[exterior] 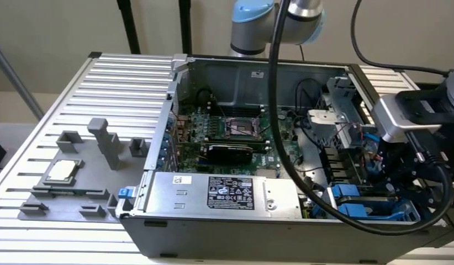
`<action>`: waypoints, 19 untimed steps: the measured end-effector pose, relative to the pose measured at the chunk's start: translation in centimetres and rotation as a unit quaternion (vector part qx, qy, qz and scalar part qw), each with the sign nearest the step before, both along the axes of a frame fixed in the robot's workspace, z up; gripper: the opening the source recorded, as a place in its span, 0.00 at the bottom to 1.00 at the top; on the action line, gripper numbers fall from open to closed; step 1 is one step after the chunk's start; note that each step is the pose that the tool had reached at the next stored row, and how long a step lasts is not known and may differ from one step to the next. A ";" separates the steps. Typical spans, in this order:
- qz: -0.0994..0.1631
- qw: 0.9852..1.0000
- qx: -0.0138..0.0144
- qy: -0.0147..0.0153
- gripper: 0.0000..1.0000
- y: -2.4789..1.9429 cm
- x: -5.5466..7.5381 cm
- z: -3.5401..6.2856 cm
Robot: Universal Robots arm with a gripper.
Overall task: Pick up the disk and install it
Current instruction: 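Insert the first disk wire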
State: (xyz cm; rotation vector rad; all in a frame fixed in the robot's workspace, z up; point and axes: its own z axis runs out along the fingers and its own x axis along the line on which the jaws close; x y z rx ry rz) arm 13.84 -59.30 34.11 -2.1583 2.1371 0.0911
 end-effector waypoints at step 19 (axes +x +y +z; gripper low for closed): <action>-0.017 1.000 -0.009 -0.011 0.00 0.78 -0.4 -0.44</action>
